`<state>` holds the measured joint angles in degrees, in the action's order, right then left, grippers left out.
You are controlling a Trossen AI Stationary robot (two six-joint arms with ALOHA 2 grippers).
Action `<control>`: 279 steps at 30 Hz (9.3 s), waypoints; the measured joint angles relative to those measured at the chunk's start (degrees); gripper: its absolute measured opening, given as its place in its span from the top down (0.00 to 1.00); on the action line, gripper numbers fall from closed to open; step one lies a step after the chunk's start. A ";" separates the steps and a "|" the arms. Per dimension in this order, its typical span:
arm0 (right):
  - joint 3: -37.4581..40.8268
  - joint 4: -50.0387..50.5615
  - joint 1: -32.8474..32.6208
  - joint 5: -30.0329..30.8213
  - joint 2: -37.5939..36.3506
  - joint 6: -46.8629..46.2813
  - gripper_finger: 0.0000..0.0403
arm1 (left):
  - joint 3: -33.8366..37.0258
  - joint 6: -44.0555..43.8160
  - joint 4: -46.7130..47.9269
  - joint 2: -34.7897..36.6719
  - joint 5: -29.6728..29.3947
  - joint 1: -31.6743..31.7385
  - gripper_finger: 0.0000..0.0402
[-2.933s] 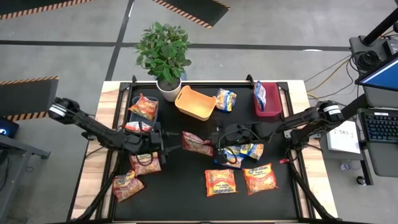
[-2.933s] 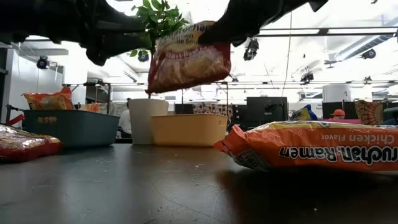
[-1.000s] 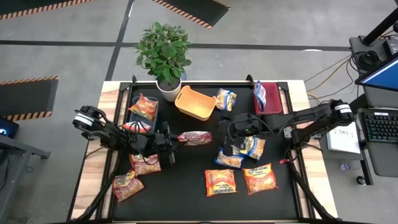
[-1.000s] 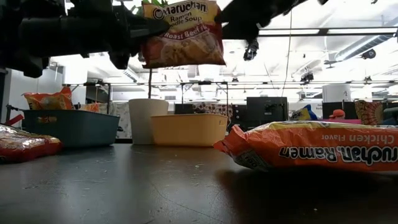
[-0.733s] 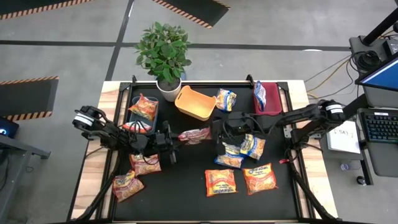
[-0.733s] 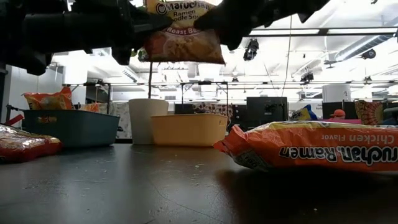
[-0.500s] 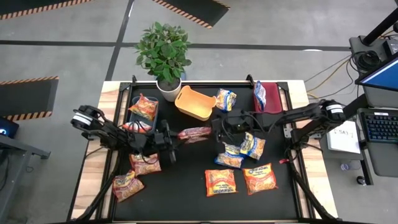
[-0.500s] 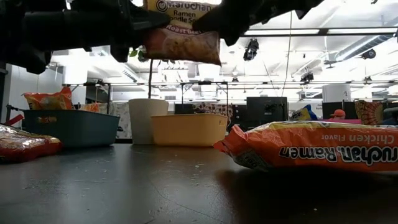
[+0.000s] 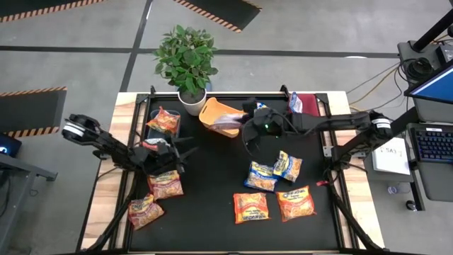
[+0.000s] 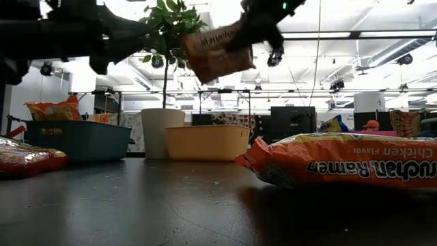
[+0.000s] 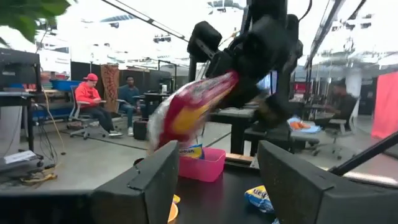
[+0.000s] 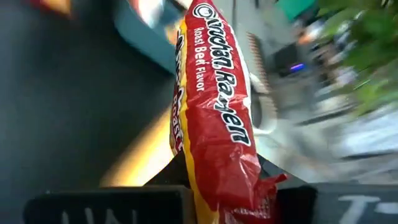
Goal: Sort Maruchan noodles
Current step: Put the bottom right red noodle pack into the yellow bin, then put the blue noodle pack into the red bin
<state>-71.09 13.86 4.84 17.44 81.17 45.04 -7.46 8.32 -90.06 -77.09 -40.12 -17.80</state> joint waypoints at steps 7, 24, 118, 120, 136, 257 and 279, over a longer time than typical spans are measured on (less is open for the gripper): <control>-0.20 3.84 7.77 1.55 5.94 39.71 0.91 | 4.67 -1.97 0.04 6.24 0.07 0.00 0.48; -15.24 23.42 9.44 7.87 19.81 43.88 0.91 | 5.38 -3.77 0.65 4.34 0.20 0.00 0.48; 14.30 6.06 4.77 -19.07 3.81 -59.33 0.98 | -5.06 -13.22 17.38 -2.81 4.05 0.00 0.49; 15.26 9.04 5.60 -19.22 1.70 -60.64 0.98 | -9.12 -14.24 23.41 -5.27 5.29 -0.02 0.51; 19.96 9.81 8.57 -23.95 -1.74 -72.64 0.70 | -29.45 -16.76 40.14 -28.47 8.36 3.90 0.92; -11.11 59.15 51.94 -1.83 13.56 -71.25 0.91 | -8.89 -19.54 32.52 -5.43 12.27 1.77 1.00; -11.12 58.05 51.94 2.14 17.42 -69.04 0.69 | -8.90 -19.82 32.47 -5.43 12.27 1.75 1.00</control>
<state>-82.21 71.90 56.77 19.58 98.59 -24.01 -16.36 -11.50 -57.59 -82.52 -27.86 -16.05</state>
